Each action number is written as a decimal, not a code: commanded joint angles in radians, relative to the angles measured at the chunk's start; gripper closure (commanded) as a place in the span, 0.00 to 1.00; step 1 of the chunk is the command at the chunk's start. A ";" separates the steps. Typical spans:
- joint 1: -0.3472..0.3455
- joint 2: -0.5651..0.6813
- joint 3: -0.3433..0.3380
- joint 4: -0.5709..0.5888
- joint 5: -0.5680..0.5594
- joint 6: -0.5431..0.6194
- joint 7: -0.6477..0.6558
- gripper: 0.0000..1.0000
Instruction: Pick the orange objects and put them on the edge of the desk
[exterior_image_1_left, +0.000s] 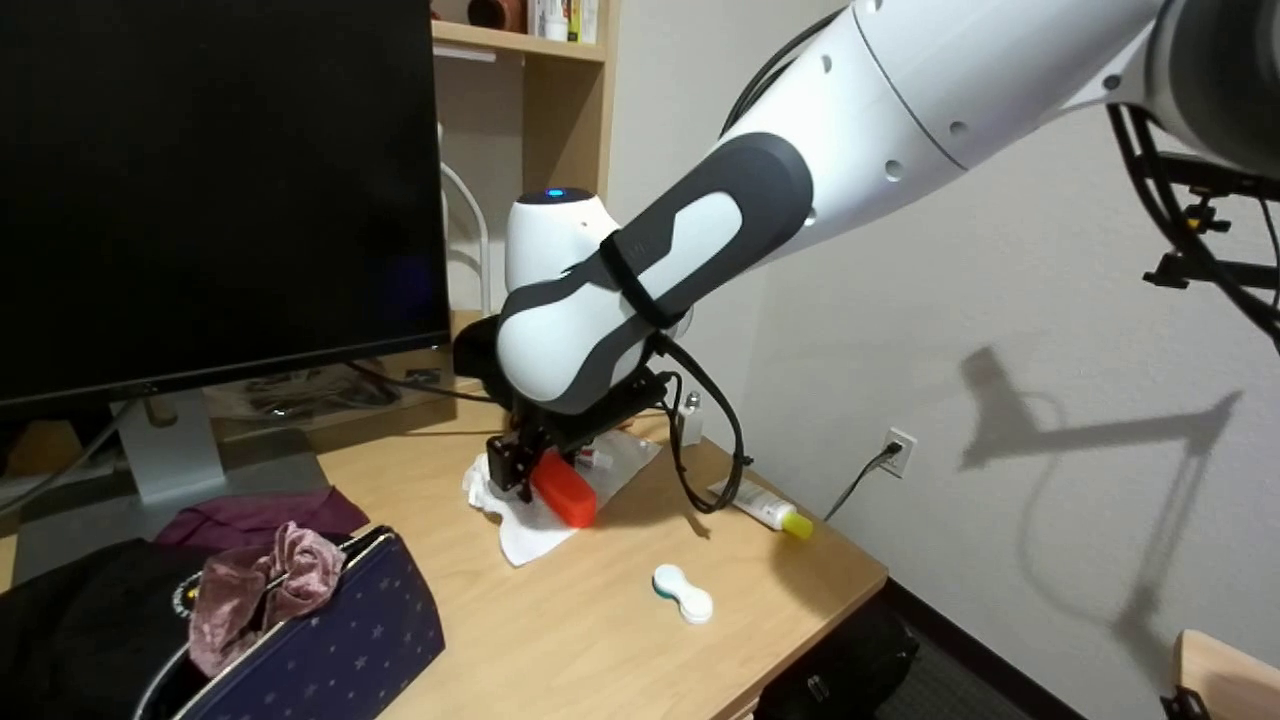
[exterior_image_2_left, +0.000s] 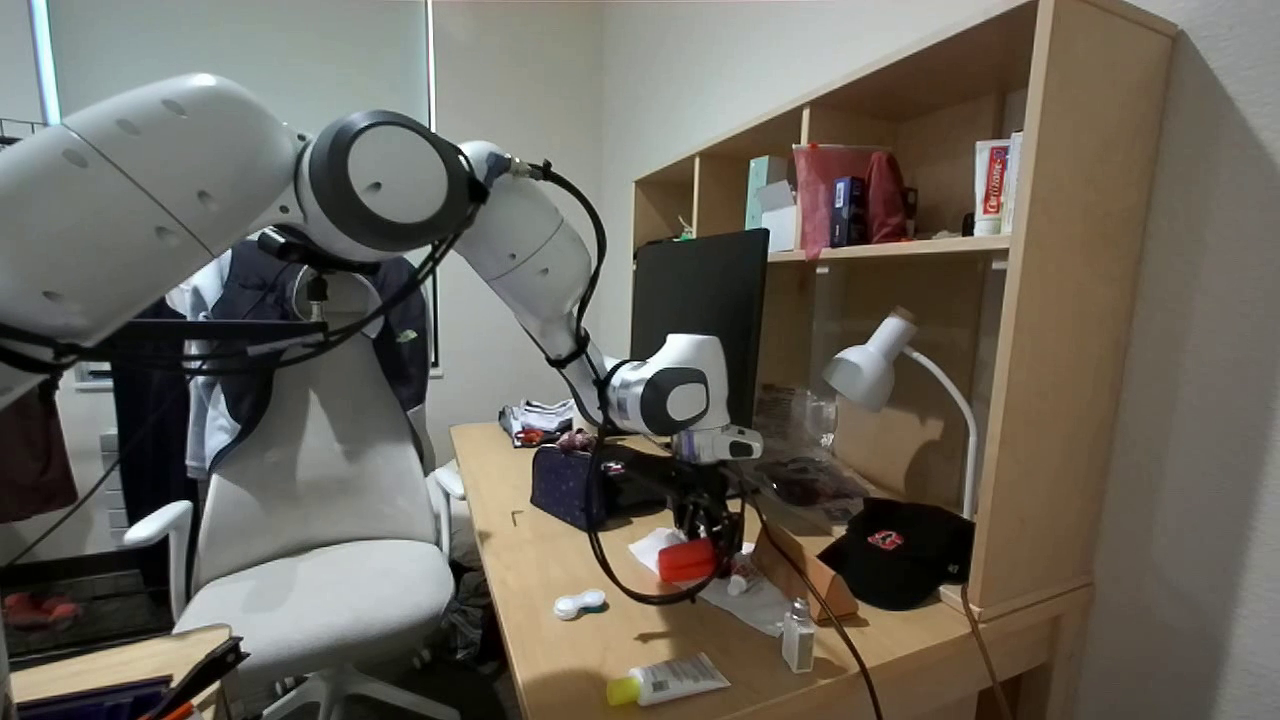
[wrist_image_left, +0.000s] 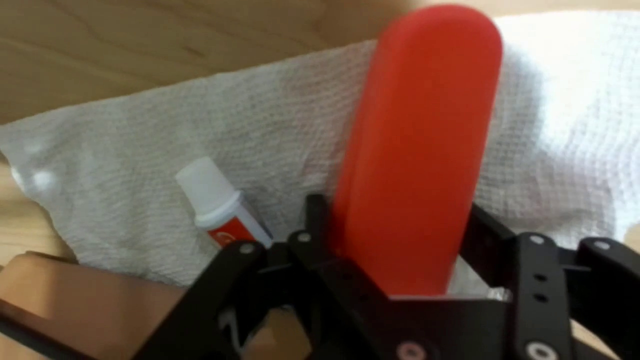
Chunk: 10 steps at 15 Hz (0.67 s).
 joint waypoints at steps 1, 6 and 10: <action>-0.012 -0.018 0.012 -0.034 0.012 0.029 0.004 0.66; -0.011 -0.018 0.013 -0.029 0.010 0.019 0.000 0.14; -0.014 -0.015 0.017 -0.025 0.012 0.014 -0.005 0.00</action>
